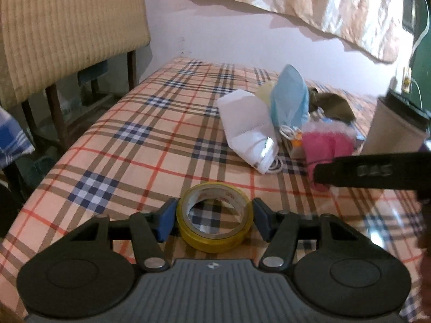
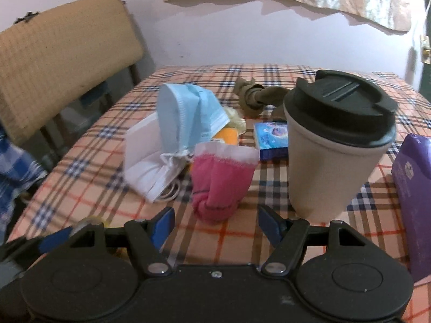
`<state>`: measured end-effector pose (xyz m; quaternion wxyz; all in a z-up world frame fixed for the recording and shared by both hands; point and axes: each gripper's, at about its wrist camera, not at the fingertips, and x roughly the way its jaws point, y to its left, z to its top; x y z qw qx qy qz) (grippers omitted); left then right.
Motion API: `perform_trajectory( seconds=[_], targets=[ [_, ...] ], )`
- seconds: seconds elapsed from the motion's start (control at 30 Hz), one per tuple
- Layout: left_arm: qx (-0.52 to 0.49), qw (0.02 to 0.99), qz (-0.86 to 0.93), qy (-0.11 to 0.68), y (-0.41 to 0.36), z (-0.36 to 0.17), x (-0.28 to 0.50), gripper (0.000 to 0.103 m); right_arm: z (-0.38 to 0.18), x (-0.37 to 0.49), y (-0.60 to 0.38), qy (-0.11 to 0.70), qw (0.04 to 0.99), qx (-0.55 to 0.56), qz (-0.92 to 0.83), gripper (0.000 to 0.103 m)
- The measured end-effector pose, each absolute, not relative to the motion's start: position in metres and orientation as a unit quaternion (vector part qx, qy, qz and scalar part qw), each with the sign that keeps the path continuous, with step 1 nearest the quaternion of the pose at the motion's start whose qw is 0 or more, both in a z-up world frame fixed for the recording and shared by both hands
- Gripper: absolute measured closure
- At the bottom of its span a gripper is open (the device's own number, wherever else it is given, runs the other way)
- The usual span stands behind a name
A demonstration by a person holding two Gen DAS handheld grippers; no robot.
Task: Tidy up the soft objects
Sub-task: 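Grasp the yellow tape roll with the left tool, then grasp the pink sock with the right tool and lift it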
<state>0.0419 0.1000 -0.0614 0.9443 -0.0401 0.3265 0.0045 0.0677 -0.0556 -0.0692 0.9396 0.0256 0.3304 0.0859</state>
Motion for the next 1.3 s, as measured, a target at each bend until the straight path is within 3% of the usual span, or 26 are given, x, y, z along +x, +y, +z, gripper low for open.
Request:
perform_trajectory(
  seconds=[0.3,0.53,1.3],
  targets=[
    [-0.07,0.943,0.003,0.324,0.107,-0.06,0.046,0.042,-0.085,0.104,-0.044,0.34,0.936,0.014,0.086,0.024],
    [-0.072,0.943,0.005,0.325,0.107,-0.06,0.044,0.042,-0.077,0.081,-0.054,0.339,0.932,0.014,0.125,0.064],
    [-0.082,0.943,0.033,0.322,0.086,-0.003,0.006,0.042,-0.02,-0.024,-0.084,0.298,0.935,-0.035,0.191,0.065]
  ],
)
